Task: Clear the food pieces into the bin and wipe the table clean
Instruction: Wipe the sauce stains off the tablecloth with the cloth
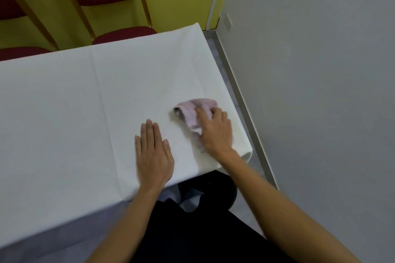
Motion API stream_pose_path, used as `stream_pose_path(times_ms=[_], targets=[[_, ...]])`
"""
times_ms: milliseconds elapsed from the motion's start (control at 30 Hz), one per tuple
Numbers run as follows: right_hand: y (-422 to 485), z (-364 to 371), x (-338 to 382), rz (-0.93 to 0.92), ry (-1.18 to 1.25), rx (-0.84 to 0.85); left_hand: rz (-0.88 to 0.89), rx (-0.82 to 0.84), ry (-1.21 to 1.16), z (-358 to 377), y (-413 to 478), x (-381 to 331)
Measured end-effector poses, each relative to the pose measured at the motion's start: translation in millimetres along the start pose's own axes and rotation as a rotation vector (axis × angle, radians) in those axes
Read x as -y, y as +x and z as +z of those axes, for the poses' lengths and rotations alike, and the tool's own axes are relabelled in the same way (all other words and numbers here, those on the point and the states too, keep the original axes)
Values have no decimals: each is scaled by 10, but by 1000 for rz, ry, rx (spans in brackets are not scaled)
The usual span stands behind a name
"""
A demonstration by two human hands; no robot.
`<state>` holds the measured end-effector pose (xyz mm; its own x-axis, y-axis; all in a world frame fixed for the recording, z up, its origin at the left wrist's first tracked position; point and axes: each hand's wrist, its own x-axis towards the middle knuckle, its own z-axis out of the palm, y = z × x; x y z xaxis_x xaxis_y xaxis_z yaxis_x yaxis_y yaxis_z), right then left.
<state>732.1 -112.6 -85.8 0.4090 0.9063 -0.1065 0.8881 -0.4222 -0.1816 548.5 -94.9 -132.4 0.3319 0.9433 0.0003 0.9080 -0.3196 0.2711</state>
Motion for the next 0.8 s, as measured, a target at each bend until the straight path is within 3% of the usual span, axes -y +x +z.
stream_pose_path(times_ms=[200,300,433,500,600,700,800], targets=[[396,-305,-232,145,4,-15,7,-11,-54,13,12,30],[471,-398,-52,195,111,-131,-101,-38,-268,-57,81,-4],[474,-252,546,5,199,26,-196,-232,-457,-223,572,29],[493,-80,822,-95,153,82,-199,-254,-455,-245,979,105],[568,33,985,-94,43,106,-230,-153,-352,-154,1264,330],[645,4,799,-97,-26,128,-119,-127,-130,-10,1168,493],[683,-75,621,-95,-80,136,-114,-154,-96,10,1151,499]])
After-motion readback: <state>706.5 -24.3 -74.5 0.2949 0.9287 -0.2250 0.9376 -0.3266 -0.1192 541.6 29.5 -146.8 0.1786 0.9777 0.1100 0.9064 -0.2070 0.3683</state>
